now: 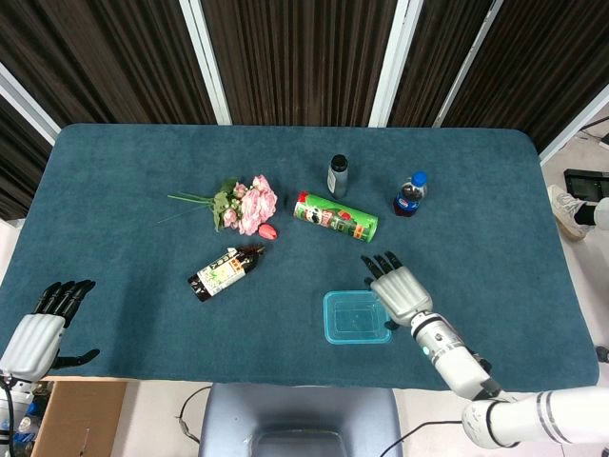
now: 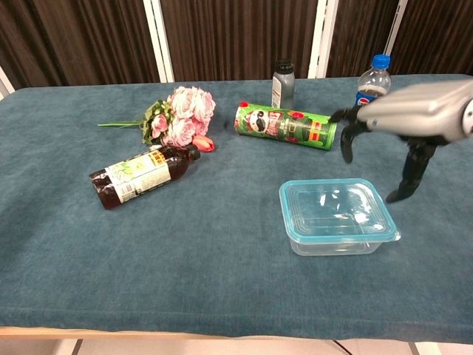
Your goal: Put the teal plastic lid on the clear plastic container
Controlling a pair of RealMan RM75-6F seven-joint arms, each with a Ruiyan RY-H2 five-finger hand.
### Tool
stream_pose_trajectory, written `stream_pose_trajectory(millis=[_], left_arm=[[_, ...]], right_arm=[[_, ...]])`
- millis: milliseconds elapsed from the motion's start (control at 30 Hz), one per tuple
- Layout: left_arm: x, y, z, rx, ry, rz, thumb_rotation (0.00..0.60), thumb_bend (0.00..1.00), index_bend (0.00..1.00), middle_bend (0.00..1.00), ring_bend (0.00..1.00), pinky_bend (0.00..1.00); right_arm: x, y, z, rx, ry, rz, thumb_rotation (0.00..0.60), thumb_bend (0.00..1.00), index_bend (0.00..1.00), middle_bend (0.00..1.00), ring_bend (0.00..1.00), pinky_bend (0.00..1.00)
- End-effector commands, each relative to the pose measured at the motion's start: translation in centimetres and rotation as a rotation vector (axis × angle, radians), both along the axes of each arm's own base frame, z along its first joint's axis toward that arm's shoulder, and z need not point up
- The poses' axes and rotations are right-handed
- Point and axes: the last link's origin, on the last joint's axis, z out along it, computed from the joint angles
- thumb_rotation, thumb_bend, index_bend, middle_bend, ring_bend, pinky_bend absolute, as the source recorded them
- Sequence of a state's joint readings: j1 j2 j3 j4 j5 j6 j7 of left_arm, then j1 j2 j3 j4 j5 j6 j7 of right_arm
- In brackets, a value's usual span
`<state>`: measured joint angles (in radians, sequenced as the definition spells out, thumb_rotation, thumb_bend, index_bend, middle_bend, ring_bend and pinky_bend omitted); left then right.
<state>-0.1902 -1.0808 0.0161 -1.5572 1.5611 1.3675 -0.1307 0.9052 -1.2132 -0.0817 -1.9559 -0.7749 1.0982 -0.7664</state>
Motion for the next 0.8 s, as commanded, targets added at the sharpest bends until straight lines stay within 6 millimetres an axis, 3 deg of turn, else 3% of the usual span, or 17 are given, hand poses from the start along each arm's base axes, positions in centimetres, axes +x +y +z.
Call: stream_pose_trajectory(millis=[33, 133, 200, 367, 533, 700, 800], left_arm=[[0.1, -0.1, 0.0, 0.0, 0.0, -0.002, 0.6, 0.44, 0.0, 0.08, 0.05, 0.07], [0.1, -0.2, 0.0, 0.004, -0.001, -0.005, 0.6, 0.44, 0.0, 0.08, 0.05, 0.07], [0.1, -0.3, 0.1, 0.009, -0.002, -0.006, 0.6, 0.44, 0.0, 0.08, 0.05, 0.07], [0.2, -0.5, 0.4, 0.033, -0.005, -0.011, 0.6, 0.44, 0.0, 0.07, 0.04, 0.07], [0.4, -0.9, 0.3, 0.051, 0.004, -0.034, 0.6, 0.44, 0.0, 0.03, 0.02, 0.07], [0.7, -1.2, 0.0, 0.061, 0.018, -0.053, 0.6, 0.44, 0.0, 0.01, 0.01, 0.07], [0.8, -1.3, -0.1, 0.068, 0.024, -0.055, 0.6, 0.44, 0.0, 0.01, 0.01, 0.07]], right_arm=[[0.1, 0.3, 2.4, -0.063, -0.053, 0.006, 0.6, 0.15, 0.48, 0.1, 0.0, 0.0], [-0.6, 1.3, 4.5, -0.136, -0.104, 0.03, 0.6, 0.15, 0.46, 0.1, 0.0, 0.0], [-1.6, 2.4, 5.7, -0.18, -0.126, 0.038, 0.6, 0.15, 0.39, 0.1, 0.0, 0.0], [-6.7, 8.0, 8.3, -0.299, -0.127, -0.019, 0.6, 0.15, 0.18, 0.01, 0.0, 0.0], [-12.4, 12.5, 8.7, -0.403, -0.18, -0.085, 0.6, 0.15, 0.13, 0.0, 0.0, 0.0], [-16.0, 13.5, 8.5, -0.456, -0.219, -0.119, 0.6, 0.15, 0.12, 0.0, 0.0, 0.0], [-15.9, 13.3, 8.6, -0.439, -0.238, -0.098, 0.6, 0.15, 0.12, 0.0, 0.0, 0.0]])
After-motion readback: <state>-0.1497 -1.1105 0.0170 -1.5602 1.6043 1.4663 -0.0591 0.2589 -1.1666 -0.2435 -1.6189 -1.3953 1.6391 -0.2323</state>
